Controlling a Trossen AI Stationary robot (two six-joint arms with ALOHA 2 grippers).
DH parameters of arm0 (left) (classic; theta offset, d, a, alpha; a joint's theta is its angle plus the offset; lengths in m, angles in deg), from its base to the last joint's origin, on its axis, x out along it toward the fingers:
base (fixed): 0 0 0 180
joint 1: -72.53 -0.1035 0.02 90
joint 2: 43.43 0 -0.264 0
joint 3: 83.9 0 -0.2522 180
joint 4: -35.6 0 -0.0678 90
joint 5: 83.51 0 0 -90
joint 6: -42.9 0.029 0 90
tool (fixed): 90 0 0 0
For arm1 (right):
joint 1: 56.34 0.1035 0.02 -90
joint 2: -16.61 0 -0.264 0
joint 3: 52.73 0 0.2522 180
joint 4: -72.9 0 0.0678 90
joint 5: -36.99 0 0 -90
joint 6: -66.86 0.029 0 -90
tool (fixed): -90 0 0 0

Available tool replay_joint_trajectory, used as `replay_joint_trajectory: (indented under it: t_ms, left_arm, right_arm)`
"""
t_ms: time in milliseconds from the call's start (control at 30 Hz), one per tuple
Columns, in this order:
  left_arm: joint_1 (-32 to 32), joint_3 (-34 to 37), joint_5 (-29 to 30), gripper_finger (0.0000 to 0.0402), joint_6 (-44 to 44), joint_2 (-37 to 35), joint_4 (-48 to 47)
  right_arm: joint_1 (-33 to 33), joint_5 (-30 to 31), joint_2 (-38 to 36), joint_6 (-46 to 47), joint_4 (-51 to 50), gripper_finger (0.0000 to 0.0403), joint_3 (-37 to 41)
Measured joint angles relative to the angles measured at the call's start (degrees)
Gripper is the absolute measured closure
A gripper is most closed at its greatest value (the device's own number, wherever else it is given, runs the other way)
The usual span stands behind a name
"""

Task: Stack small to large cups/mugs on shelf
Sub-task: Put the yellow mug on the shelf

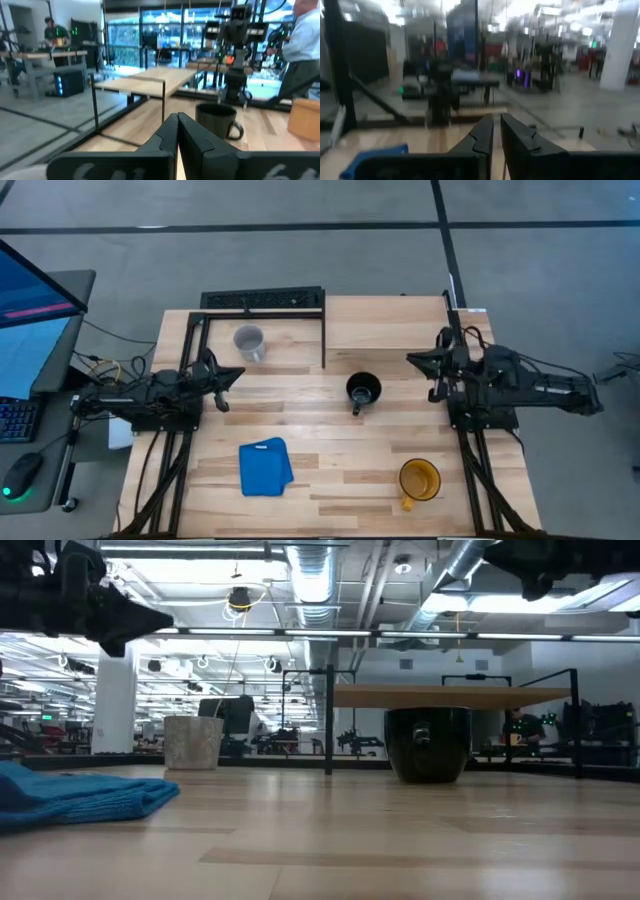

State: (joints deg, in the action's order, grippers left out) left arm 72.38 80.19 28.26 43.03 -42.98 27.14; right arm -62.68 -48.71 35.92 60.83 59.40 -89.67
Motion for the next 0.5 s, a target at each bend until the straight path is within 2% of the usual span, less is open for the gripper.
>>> replay_joint_trajectory:
  t_ms: [100,333,500]
  left_arm:
    - [0.00,-0.02,-1.45,0.0401,2.00,0.00,2.35]
    - [0.02,-0.11,-3.54,0.0401,0.13,0.16,1.81]
    - [0.01,-0.18,-4.93,0.0401,-0.72,1.41,1.70]
  right_arm:
    - [-0.47,0.00,4.27,1.28,-4.95,0.0343,-4.30]
    - [-0.92,-0.02,9.57,14.56,-7.84,0.0343,-9.37]
    - [-0.66,-0.62,11.02,15.52,-12.33,0.0343,-10.60]
